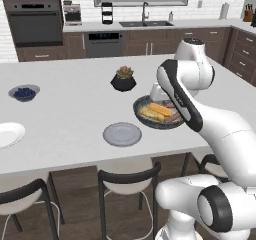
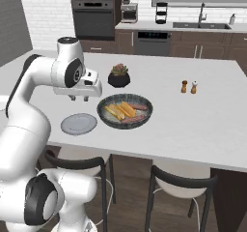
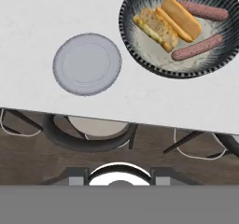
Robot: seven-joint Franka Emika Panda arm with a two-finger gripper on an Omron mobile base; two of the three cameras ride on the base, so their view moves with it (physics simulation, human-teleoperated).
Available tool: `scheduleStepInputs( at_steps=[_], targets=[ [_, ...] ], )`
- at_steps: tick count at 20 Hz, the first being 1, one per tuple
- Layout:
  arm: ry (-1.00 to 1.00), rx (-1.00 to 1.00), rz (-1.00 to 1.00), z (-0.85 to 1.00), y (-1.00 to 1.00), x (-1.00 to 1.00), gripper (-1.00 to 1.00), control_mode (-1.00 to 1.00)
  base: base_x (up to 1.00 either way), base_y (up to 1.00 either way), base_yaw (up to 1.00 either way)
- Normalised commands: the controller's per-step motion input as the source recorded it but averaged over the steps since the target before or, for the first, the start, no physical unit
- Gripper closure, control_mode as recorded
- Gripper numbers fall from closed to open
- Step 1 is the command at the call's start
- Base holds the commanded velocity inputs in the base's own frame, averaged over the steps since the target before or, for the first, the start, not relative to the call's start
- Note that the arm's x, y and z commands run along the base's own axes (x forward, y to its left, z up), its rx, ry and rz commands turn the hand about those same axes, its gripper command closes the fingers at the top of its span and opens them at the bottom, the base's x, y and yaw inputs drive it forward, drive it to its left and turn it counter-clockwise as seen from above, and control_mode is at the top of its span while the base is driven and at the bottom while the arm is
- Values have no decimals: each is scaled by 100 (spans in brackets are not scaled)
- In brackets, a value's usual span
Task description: Place one bun and one sausage from the bowl on each plate.
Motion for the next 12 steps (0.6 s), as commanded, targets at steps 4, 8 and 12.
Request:
scheduleStepInputs(
  at_steps=[4, 8, 12],
  targets=[
    [-3, 0, 3, 0, -9, -2, -100, -100, 0, 0, 0],
    [0, 4, 1, 0, -36, 33, -100, -100, 0, 0, 0],
    [0, 5, 3, -14, -64, 70, -100, -100, 0, 0, 0]
  ],
)
